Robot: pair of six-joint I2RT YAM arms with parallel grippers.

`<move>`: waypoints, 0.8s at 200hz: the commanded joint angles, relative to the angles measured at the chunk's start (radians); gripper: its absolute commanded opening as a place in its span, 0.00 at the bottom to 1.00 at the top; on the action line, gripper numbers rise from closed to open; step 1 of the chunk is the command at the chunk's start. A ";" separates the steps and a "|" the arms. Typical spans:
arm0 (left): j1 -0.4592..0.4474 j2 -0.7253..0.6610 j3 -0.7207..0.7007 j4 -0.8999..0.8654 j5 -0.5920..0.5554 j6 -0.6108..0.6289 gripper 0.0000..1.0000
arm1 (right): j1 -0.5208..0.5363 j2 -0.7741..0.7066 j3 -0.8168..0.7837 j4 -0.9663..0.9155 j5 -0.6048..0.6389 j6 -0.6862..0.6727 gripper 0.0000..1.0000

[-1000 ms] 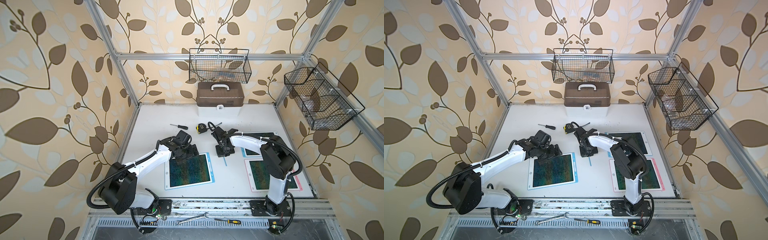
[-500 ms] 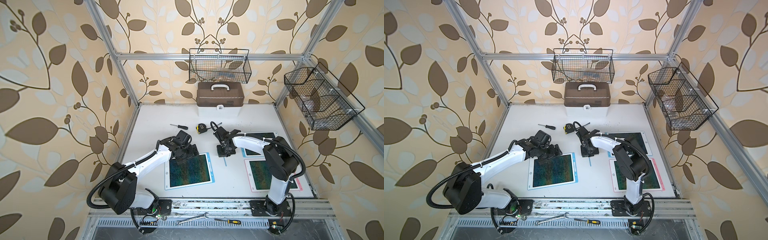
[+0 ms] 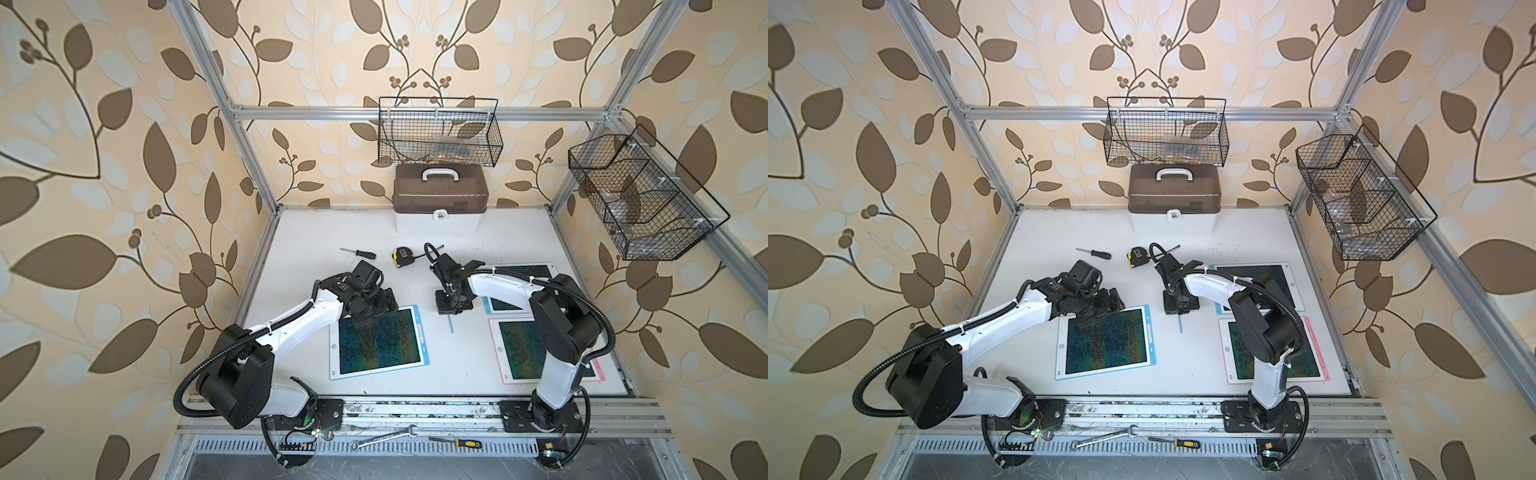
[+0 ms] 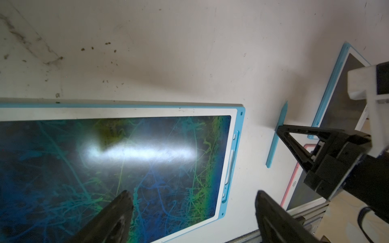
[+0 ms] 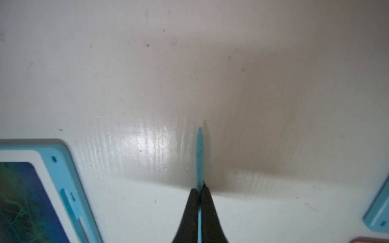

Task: Place the stylus back onto the writing tablet
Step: Pick up the stylus from the center of the board.

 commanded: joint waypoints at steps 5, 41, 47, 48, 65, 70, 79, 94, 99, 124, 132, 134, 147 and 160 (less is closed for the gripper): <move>0.012 0.006 0.014 0.013 0.007 0.009 0.91 | -0.010 0.029 -0.052 -0.062 0.009 0.006 0.07; 0.012 0.012 0.020 0.011 0.009 0.008 0.91 | -0.006 0.040 -0.047 -0.072 0.032 -0.006 0.10; 0.011 0.012 0.020 0.012 0.008 0.008 0.91 | -0.005 0.042 -0.046 -0.074 0.035 -0.008 0.11; 0.011 0.012 0.020 0.011 0.008 0.008 0.91 | -0.004 0.042 -0.047 -0.073 0.037 -0.008 0.11; 0.012 0.014 0.022 0.011 0.010 0.009 0.91 | 0.004 0.047 -0.048 -0.077 0.044 -0.014 0.10; 0.012 0.015 0.023 0.011 0.010 0.009 0.91 | 0.006 0.049 -0.048 -0.077 0.046 -0.015 0.09; 0.013 0.014 0.023 0.010 0.009 0.009 0.91 | 0.010 0.050 -0.049 -0.075 0.045 -0.016 0.08; 0.012 0.015 0.026 0.007 0.009 0.010 0.91 | 0.015 0.049 -0.048 -0.073 0.044 -0.016 0.06; 0.012 0.016 0.027 0.005 0.010 0.010 0.91 | 0.016 0.048 -0.048 -0.074 0.043 -0.016 0.05; 0.012 0.016 0.032 -0.001 0.007 0.013 0.91 | 0.020 0.041 -0.039 -0.069 0.040 -0.022 0.01; 0.012 0.017 0.035 -0.005 0.006 0.016 0.91 | 0.023 0.037 -0.037 -0.066 0.037 -0.024 0.00; 0.012 0.017 0.035 -0.007 0.005 0.016 0.91 | 0.023 0.035 -0.036 -0.066 0.037 -0.024 0.00; 0.012 0.009 0.039 -0.014 -0.005 0.016 0.91 | 0.026 0.019 -0.034 -0.057 0.031 -0.025 0.00; 0.011 -0.004 0.040 -0.020 -0.020 0.016 0.91 | 0.029 -0.004 -0.034 -0.048 0.021 -0.021 0.00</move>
